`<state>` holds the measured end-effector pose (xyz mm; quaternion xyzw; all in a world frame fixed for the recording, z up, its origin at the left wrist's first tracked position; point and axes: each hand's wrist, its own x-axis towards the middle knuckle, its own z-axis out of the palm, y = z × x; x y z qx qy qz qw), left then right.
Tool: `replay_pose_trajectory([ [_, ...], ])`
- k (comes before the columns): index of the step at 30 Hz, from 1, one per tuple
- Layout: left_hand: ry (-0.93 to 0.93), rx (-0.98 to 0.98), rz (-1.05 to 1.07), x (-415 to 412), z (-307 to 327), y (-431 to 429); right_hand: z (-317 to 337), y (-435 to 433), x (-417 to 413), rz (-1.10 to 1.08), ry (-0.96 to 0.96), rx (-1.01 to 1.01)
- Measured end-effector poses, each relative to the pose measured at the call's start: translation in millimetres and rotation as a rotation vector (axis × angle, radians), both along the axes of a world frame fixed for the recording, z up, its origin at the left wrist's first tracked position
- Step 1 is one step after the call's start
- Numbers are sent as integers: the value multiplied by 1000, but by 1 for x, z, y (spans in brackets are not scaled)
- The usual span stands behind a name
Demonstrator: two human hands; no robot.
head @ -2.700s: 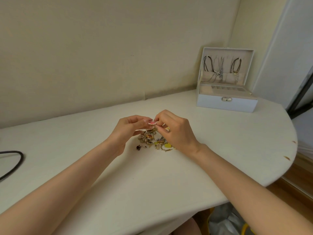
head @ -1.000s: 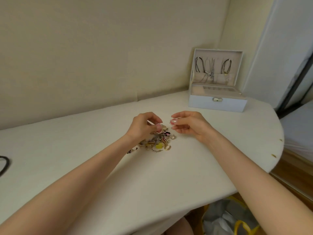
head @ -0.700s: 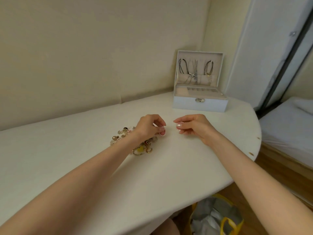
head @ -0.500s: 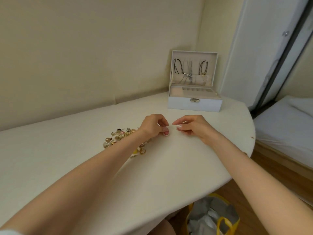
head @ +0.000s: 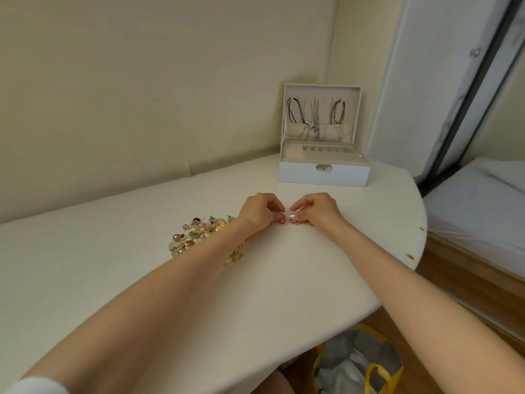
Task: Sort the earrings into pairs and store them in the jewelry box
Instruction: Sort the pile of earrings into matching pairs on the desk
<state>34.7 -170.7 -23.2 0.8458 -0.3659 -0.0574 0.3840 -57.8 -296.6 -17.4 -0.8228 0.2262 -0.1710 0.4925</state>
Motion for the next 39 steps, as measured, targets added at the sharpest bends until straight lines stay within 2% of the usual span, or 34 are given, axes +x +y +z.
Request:
replay_pose_trajectory([
  [6, -29, 9, -14, -2, 3, 7, -2, -1, -2, -8, -32, 13],
  [11, -120, 5, 1, -2, 20, 50, 6, 12, -9, -88, -131, -148],
  [15, -182, 28, 49, 1, 28, 96, 12, 47, -11, 76, -214, -195],
  [21, -193, 45, 142, 5, 24, 137, 8, 82, 3, 283, -64, -361],
  [26, -194, 123, 138, 16, 17, 144, 8, 104, 16, 298, -45, -386],
  [33, -61, 221, 43, 20, 28, 153, 5, 124, 39, 308, 61, -568],
  [36, -3, 201, 35, 23, 32, 158, 1, 125, 42, 310, 28, -535],
  [39, 52, 212, 0, 24, 37, 162, 1, 122, 39, 273, -57, -413],
])
